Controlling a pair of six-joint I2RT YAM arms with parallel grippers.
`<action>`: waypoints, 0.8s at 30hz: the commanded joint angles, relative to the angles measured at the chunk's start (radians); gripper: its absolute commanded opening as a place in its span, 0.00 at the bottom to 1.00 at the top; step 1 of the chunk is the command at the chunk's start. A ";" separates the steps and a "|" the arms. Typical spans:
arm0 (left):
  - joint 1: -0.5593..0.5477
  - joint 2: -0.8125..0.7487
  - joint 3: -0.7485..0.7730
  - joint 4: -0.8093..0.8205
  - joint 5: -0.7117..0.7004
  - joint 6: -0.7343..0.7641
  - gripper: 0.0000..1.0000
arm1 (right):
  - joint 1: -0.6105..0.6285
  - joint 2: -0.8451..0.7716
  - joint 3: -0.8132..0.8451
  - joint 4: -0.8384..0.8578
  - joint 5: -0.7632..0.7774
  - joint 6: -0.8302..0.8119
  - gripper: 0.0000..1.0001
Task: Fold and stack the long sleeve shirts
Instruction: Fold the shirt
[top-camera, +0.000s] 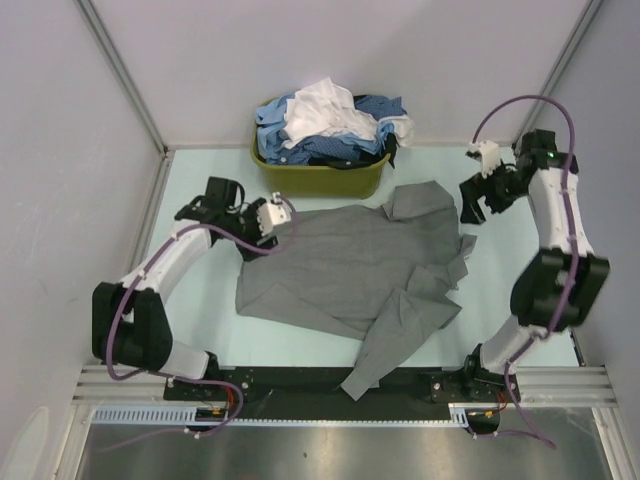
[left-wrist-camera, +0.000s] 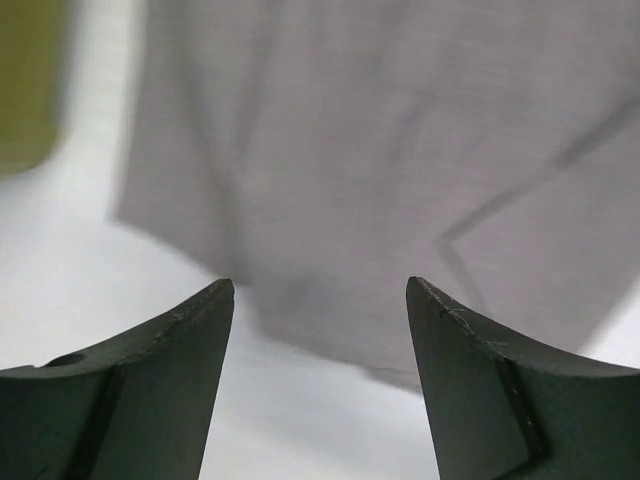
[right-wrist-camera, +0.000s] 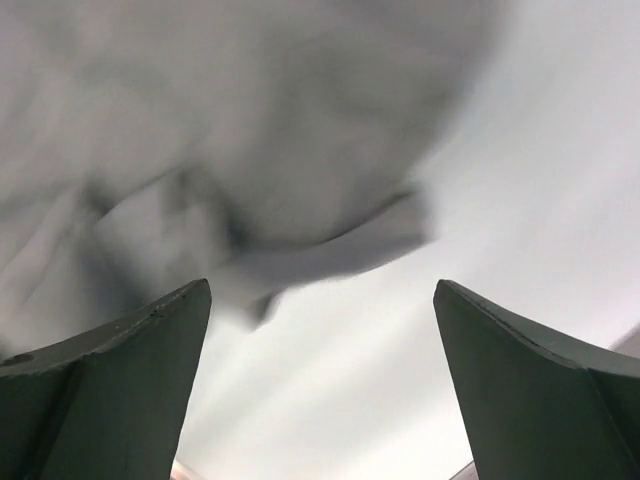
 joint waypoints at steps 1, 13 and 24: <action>-0.086 -0.108 -0.172 -0.088 0.129 0.046 0.75 | 0.169 -0.338 -0.248 -0.295 -0.063 -0.301 1.00; -0.258 -0.245 -0.358 -0.001 0.067 -0.047 0.82 | 0.470 -0.586 -0.767 -0.071 0.286 -0.301 1.00; -0.261 -0.193 -0.346 0.057 -0.001 0.029 0.82 | 0.553 -0.625 -0.815 -0.046 0.352 -0.240 0.00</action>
